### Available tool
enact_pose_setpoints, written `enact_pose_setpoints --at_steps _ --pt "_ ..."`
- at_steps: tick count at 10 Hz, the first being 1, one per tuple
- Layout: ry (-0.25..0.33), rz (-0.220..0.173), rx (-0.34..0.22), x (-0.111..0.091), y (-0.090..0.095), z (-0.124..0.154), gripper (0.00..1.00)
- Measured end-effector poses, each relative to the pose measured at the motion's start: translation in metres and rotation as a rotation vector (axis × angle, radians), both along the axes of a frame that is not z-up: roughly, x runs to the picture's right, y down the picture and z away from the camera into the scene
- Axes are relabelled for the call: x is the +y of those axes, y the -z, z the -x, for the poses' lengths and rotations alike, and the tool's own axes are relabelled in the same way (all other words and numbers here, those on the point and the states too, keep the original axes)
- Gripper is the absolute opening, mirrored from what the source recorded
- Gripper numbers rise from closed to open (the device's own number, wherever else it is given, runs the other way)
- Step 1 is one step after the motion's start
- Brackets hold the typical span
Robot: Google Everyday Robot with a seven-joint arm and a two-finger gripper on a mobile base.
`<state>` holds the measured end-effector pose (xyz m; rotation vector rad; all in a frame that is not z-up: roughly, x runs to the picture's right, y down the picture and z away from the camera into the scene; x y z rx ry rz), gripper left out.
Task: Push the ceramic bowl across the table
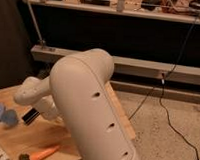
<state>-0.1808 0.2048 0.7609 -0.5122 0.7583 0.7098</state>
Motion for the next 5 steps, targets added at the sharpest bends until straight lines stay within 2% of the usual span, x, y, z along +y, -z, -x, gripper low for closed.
enact_pose_setpoints --at_steps 5 --pt "-0.001 -0.026 0.054 -0.018 0.000 -0.025 0.00"
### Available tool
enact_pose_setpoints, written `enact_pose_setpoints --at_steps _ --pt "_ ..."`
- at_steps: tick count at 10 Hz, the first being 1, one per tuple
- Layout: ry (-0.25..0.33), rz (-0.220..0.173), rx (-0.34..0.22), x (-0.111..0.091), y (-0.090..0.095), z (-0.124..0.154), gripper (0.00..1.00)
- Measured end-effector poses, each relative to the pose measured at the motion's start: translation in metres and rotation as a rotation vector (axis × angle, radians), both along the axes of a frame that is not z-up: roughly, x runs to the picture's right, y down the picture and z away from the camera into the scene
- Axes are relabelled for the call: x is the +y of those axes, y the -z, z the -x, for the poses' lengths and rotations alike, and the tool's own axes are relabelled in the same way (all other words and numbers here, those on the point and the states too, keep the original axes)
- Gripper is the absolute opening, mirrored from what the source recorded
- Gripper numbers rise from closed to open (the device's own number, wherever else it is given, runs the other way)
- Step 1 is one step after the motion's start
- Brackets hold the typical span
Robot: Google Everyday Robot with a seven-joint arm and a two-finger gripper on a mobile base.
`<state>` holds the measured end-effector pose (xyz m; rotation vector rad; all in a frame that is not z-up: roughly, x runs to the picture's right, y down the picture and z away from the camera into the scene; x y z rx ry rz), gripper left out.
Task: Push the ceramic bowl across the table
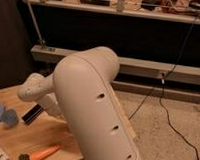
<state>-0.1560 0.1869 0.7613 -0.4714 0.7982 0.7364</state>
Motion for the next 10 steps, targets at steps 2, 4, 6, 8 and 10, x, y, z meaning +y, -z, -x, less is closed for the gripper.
enact_pose_setpoints --at_steps 2,4,6,8,10 --pt "-0.002 -0.004 0.012 -0.003 -0.002 -0.003 0.00" --pt "-0.027 -0.033 -0.003 -0.019 -0.001 0.007 0.00" --pt "-0.064 -0.042 -0.052 -0.030 0.009 0.032 0.00" --pt "-0.091 -0.018 -0.093 -0.023 0.018 0.050 0.00" --pt "-0.091 0.017 -0.101 -0.005 0.018 0.055 0.00"
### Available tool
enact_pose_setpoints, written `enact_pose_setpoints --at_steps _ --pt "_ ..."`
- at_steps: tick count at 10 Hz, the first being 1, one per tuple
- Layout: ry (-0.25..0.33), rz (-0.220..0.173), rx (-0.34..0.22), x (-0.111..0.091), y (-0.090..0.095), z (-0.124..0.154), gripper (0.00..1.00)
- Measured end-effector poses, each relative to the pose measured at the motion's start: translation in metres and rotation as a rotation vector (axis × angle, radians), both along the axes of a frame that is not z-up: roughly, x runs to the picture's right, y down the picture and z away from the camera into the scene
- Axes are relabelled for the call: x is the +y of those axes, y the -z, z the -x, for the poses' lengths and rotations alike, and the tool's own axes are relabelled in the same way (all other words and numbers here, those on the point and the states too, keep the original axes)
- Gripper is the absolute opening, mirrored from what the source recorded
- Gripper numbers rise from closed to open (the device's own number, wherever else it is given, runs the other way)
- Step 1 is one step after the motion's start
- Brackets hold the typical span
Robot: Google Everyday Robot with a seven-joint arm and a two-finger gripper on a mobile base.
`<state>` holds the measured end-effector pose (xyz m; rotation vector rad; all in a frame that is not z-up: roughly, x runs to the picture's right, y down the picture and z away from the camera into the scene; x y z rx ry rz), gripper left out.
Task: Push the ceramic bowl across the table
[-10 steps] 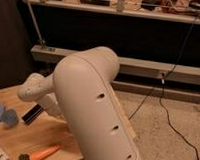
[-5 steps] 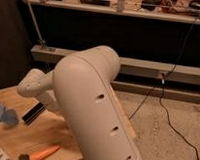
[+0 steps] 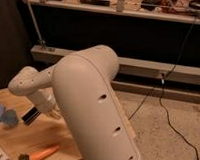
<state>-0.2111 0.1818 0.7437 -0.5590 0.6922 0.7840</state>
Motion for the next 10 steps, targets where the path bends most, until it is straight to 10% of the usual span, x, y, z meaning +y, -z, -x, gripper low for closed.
enact_pose_setpoints --at_steps 6,10 --pt "0.122 0.095 0.037 0.055 -0.018 -0.003 0.00" --pt "0.020 0.090 0.194 0.056 -0.038 -0.035 0.00"
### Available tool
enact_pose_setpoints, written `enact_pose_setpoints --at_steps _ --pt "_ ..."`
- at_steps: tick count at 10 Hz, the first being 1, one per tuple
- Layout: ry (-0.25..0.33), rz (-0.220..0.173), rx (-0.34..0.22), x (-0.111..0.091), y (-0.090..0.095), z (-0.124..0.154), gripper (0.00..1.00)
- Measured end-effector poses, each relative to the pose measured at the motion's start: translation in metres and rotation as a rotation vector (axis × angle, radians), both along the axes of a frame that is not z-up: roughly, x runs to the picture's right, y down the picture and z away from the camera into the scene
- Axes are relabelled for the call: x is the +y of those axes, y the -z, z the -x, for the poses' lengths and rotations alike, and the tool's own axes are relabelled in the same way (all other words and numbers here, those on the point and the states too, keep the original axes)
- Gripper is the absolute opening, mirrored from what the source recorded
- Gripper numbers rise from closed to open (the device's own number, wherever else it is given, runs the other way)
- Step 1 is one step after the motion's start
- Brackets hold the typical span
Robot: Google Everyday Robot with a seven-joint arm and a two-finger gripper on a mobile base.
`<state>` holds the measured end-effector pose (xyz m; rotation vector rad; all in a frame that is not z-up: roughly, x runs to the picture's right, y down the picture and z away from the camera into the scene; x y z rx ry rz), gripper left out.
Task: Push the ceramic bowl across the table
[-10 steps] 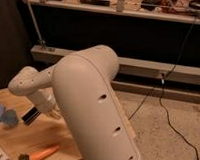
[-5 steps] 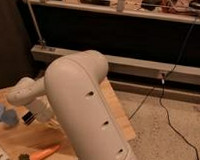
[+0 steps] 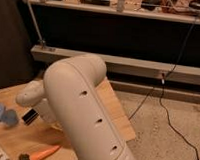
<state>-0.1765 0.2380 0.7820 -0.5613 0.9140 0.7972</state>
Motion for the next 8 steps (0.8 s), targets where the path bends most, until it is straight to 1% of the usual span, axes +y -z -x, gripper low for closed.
enact_pose_setpoints --at_steps 2,3,4,5,7,8 --pt "-0.079 -0.028 0.081 -0.008 -0.009 -0.015 0.00" --pt "-0.138 -0.067 0.142 -0.022 -0.014 -0.030 0.00" --pt "-0.158 -0.088 0.171 -0.030 -0.015 -0.040 0.00" --pt "-0.182 -0.118 0.211 -0.043 -0.015 -0.056 0.00" --pt "-0.204 -0.171 0.276 -0.068 -0.010 -0.086 0.00" --pt "-0.215 -0.190 0.304 -0.078 -0.006 -0.099 0.00"
